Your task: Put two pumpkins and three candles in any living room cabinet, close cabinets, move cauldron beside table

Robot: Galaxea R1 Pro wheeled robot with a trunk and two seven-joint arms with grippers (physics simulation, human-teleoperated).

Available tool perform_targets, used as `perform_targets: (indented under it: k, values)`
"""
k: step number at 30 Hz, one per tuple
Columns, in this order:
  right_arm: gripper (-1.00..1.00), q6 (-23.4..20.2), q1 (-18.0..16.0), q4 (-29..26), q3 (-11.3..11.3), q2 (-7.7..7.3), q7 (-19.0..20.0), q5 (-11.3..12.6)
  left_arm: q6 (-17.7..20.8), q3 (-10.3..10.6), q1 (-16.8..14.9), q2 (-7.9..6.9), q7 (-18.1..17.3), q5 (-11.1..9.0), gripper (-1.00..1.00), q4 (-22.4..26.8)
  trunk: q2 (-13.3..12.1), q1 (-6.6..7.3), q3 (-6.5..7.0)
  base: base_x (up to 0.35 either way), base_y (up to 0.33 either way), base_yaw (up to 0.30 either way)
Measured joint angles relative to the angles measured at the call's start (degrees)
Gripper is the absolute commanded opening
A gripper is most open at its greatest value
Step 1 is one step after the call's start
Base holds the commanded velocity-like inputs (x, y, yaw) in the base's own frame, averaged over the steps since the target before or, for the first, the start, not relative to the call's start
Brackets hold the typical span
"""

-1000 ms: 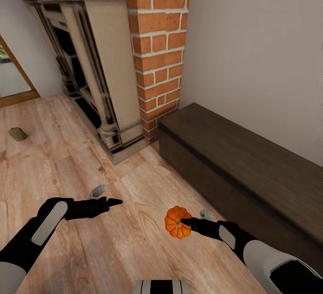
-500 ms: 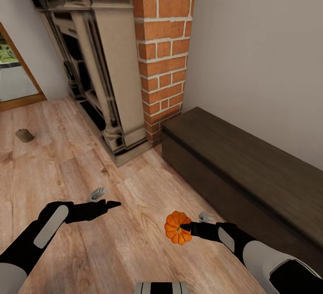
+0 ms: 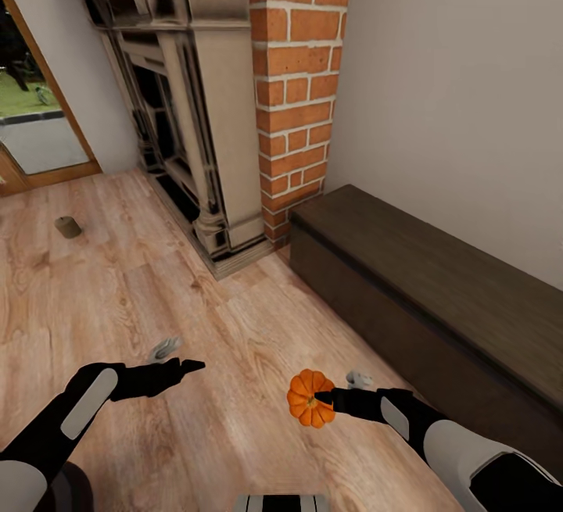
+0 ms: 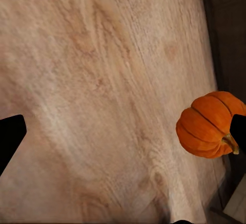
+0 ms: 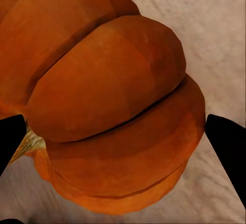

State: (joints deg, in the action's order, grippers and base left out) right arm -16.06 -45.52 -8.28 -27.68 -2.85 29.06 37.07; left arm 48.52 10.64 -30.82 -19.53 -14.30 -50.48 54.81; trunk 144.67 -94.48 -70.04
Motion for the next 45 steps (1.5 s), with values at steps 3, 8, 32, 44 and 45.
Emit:
perform_targets:
  k: [3,8,32,44,45]
  values:
    - [-1.0,0.0,0.0,-0.06,0.02,-0.01,0.2,0.05,-0.56,0.47,0.0,0.05,0.06,0.02,1.0,-0.11,0.0,0.0,0.11,-0.101,0.0,0.016]
    - [-1.0,0.01,0.01,-0.09,-0.05,-0.01,0.01,-0.04,-3.11,1.46,0.0,0.06,-0.07,0.11,1.0,-0.15,0.0,-0.02,0.23,-0.267,0.0,-0.028]
    - [-1.0,0.01,0.01,-0.09,-0.14,0.07,0.27,-2.67,-4.94,1.66,0.08,0.07,0.03,0.26,1.0,-0.34,0.0,0.01,1.89,-0.136,0.0,-0.093]
    - [-1.0,0.01,0.01,-0.09,-0.13,0.07,0.39,-2.74,-4.95,1.67,0.07,0.07,0.04,0.25,1.0,-0.34,0.0,-0.01,2.94,-0.066,0.0,-0.139]
    - [-1.0,0.01,0.01,-0.09,-0.1,0.07,0.39,-2.74,-4.95,1.67,0.08,0.07,0.04,0.25,1.0,-0.34,0.0,-0.02,3.03,-0.28,0.0,-0.147]
